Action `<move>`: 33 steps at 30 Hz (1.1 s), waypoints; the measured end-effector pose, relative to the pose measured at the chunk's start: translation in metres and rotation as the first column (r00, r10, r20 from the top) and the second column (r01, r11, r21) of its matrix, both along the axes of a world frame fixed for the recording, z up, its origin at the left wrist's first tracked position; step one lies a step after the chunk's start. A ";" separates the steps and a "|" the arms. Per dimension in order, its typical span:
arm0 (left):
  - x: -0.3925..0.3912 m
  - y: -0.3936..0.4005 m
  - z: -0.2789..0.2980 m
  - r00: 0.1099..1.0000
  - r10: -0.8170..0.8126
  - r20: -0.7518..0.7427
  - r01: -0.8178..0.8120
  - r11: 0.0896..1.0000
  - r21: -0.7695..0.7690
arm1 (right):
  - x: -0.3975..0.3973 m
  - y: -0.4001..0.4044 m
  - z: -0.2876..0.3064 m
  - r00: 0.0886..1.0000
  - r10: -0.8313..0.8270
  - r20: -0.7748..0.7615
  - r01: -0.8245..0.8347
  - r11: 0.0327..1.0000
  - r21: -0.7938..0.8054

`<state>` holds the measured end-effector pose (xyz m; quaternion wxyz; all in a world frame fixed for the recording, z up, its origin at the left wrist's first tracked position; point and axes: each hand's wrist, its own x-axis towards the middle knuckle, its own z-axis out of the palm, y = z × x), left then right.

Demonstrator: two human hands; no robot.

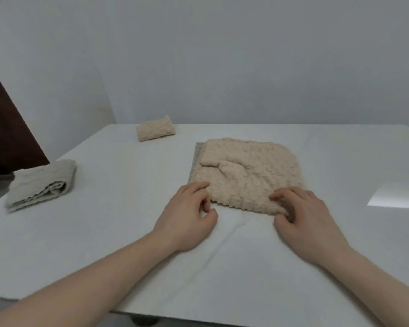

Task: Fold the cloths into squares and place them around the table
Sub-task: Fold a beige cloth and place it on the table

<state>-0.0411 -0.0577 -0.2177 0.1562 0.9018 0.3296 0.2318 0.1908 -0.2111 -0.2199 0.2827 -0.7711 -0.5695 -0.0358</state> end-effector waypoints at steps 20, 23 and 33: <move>-0.007 -0.010 0.005 0.975 0.196 0.104 -0.197 0.980 -0.001 | -0.001 -0.006 0.003 0.987 -0.128 -0.093 0.146 0.960 0.237; -0.005 -0.007 0.003 0.979 0.177 0.097 -0.180 0.983 0.025 | 0.002 -0.003 0.001 0.989 -0.136 -0.062 0.148 0.953 0.266; -0.006 -0.012 0.005 0.964 0.164 0.211 -0.194 0.972 0.132 | 0.001 -0.007 0.002 0.988 -0.112 -0.102 0.138 0.943 0.301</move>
